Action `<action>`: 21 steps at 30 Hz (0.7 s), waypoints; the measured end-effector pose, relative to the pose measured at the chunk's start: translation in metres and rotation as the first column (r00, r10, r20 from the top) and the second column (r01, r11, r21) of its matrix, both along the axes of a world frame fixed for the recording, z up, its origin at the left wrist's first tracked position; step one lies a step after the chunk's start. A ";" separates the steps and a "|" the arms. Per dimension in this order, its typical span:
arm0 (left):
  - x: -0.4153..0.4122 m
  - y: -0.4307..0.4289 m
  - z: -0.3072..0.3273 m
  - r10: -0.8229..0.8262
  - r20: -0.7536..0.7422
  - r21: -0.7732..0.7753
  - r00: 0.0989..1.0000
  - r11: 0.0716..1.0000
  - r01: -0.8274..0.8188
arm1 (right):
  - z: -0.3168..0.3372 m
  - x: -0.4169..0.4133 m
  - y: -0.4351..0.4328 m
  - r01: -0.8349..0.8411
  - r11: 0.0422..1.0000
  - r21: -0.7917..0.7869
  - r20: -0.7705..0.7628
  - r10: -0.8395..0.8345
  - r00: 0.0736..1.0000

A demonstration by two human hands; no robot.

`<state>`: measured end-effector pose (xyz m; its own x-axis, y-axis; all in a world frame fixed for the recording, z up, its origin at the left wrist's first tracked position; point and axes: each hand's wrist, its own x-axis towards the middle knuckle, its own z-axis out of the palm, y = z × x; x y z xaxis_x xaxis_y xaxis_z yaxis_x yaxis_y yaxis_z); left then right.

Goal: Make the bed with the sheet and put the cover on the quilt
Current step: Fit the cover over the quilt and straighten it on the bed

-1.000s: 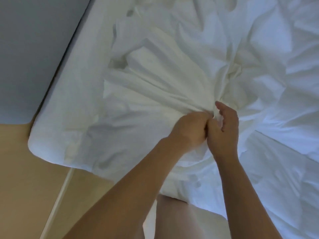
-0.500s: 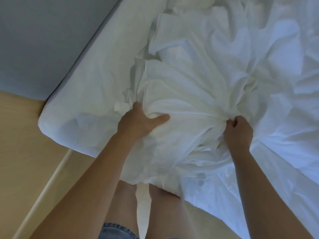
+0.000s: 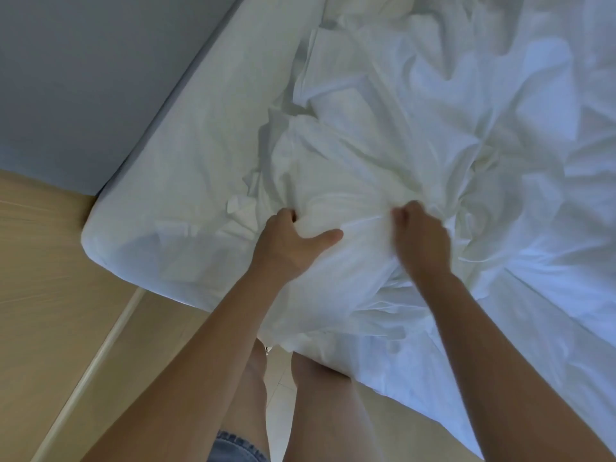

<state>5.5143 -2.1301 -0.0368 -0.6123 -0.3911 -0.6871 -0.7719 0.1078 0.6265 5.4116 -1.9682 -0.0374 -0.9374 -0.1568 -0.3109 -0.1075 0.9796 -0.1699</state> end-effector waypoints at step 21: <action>0.013 -0.011 0.006 -0.312 -0.117 0.391 0.943 0.858 0.333 | 0.001 0.039 -0.001 0.188 0.920 -0.343 -0.083 -0.229 0.970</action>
